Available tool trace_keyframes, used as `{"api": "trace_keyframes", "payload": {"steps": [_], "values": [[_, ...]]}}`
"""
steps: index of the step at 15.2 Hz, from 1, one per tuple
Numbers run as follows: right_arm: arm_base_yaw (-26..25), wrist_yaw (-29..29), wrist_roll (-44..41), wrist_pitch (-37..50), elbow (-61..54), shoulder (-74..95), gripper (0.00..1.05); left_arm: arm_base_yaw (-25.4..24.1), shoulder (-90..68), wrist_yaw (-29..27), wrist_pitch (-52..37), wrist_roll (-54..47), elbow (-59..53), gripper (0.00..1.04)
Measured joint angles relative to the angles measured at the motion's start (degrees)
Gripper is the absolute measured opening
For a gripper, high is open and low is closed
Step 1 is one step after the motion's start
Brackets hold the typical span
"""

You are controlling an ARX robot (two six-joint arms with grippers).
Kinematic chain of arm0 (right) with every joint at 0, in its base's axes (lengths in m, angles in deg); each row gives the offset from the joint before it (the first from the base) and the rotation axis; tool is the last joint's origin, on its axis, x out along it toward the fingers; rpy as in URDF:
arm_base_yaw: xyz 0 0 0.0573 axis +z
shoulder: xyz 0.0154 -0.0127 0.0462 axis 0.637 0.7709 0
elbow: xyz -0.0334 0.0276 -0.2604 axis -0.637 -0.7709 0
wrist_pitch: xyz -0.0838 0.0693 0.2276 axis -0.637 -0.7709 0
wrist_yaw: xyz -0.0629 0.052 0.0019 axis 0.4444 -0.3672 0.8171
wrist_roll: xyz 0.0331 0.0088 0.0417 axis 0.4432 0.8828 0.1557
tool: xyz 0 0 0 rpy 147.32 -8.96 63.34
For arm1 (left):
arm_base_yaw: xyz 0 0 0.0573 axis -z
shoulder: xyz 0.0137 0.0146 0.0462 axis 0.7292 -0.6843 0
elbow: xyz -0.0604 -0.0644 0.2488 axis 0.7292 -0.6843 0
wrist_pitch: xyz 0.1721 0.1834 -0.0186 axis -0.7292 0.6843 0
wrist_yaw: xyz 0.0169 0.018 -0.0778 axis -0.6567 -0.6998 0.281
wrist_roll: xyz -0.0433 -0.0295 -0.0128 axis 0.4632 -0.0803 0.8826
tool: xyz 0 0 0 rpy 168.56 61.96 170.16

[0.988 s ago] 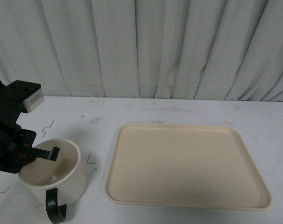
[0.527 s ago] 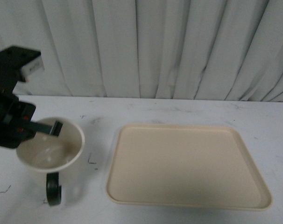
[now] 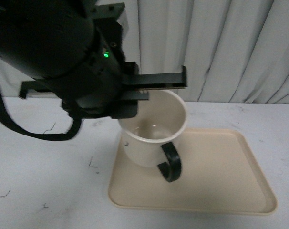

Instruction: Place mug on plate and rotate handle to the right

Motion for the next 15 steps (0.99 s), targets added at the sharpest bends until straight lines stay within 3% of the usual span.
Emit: {"api": "trace_keyframes", "payload": {"steps": [6,15], "values": [[0.0,0.0,0.0,0.0,0.0,0.0,0.98,0.0,-8.5,-1.2,-3.7,23.3,1.3,0.03],[0.0,0.0,0.0,0.0,0.0,0.0,0.98,0.9,-14.4,-4.4,-5.5,36.7,-0.3,0.03]]}}
